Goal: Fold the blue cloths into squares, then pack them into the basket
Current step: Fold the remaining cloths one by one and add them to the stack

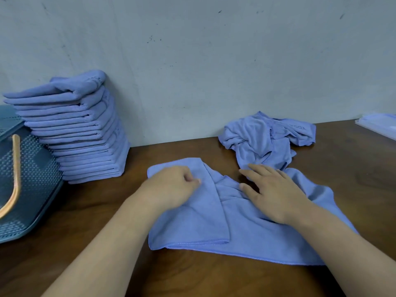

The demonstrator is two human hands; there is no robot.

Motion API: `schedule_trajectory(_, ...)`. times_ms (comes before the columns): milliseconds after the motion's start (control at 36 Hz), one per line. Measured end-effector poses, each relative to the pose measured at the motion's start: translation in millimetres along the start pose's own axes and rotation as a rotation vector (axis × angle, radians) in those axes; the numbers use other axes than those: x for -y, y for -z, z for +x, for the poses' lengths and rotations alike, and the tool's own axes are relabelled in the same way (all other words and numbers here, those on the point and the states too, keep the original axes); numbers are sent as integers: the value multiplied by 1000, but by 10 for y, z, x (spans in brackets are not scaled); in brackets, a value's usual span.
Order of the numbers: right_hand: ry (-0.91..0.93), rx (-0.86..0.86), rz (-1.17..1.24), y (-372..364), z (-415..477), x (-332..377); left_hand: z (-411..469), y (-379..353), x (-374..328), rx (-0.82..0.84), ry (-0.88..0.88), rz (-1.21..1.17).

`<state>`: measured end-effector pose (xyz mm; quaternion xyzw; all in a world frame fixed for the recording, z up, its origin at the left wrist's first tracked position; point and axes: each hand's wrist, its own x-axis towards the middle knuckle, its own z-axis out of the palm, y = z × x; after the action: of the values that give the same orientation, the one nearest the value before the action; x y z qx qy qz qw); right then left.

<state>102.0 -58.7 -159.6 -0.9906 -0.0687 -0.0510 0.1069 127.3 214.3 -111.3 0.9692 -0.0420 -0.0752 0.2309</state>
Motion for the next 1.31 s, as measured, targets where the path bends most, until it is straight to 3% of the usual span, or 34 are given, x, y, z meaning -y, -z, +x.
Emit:
schedule_trajectory(139, -224, 68, -7, 16, 83, -179, -6, -94, -25, 49, -31, 135)
schedule_trajectory(306, -430, 45, -28, -28, 119, -334, -18, -171, -47, 140, -75, 53)
schedule_trajectory(472, -249, -115, -92, -3, 51, -221, 38, -190, 105, 119, -153, 16)
schedule_trajectory(556, -77, -96, 51, 28, 15, -149, 127, -151, 285, 113, -201, -52)
schedule_trajectory(694, 62, 18, 133, 134, -75, 21, 303, -133, 611, -122, -243, -139)
schedule_trajectory(806, 115, 82, 170, 217, -110, 97, 431, -89, 829, -367, -179, -66)
schedule_trajectory(917, 146, 181, 248, 274, -156, 195, 425, -60, 827, -500, -65, 119)
schedule_trajectory(1000, 157, 277, 412, 301, -217, 258, 367, -76, 650, -584, -108, 102)
schedule_trajectory(1056, 140, 309, 493, 319, -241, 291, 321, -45, 482, -496, -79, -66)
schedule_trajectory(1111, 126, 328, 537, 326, -261, 320, 271, -44, 327, -304, 17, -194)
schedule_trajectory(1167, 122, 401, 628, 319, -291, 377, 229, -102, 238, -191, 18, -157)
schedule_trajectory(1250, 162, 552, 713, 265, -333, 511, 220, -231, 215, -165, -48, -51)
schedule_trajectory(1306, 224, 555, 691, 223, -351, 583, 239, -314, 266, -135, -108, 15)
